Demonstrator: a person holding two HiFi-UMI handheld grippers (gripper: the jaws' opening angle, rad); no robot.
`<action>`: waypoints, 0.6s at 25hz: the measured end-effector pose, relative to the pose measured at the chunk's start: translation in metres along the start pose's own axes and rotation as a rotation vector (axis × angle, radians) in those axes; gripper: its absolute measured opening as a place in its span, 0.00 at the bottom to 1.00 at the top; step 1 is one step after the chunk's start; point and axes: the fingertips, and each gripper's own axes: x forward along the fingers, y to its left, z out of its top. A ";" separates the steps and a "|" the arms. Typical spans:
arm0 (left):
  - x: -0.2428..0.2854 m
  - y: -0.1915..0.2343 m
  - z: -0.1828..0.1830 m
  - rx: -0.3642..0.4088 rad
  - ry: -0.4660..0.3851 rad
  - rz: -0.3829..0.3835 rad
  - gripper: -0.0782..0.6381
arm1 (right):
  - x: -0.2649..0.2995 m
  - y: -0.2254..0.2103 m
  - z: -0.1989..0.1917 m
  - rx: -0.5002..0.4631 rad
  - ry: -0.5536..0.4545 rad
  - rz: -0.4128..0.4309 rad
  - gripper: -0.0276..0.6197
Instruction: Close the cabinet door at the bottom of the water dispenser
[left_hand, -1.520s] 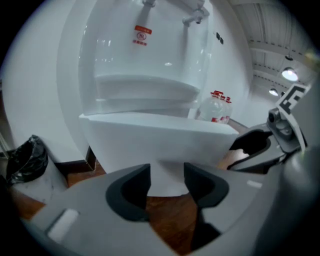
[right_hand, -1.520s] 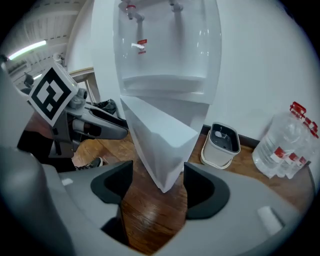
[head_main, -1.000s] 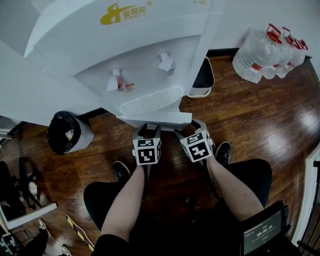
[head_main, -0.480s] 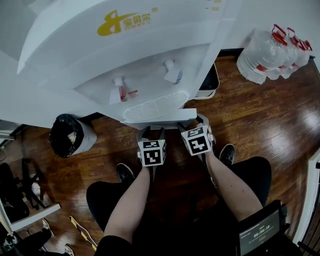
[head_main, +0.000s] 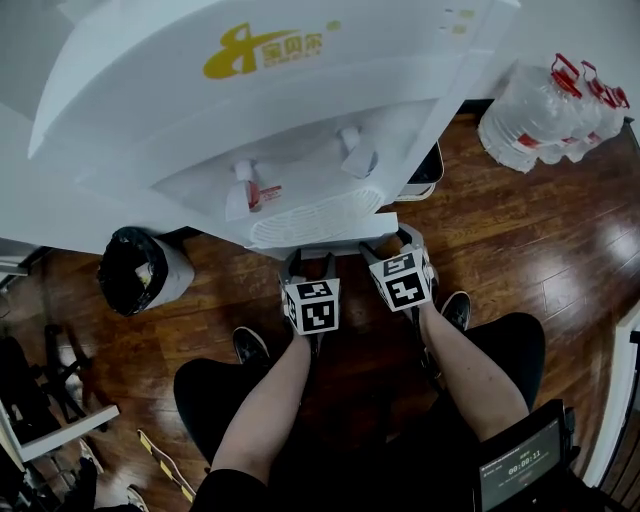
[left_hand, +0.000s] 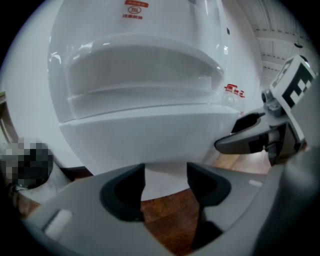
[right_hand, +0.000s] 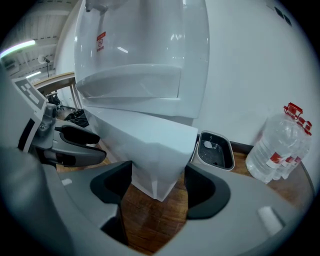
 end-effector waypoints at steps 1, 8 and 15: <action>0.000 0.000 0.001 -0.016 -0.002 0.003 0.48 | 0.000 0.000 0.001 -0.006 -0.003 0.000 0.55; 0.002 0.003 0.004 -0.051 -0.001 0.013 0.48 | 0.004 -0.005 0.008 -0.039 -0.009 0.010 0.55; 0.007 0.002 0.010 -0.085 0.005 0.018 0.48 | 0.011 -0.012 0.017 -0.070 -0.006 0.013 0.55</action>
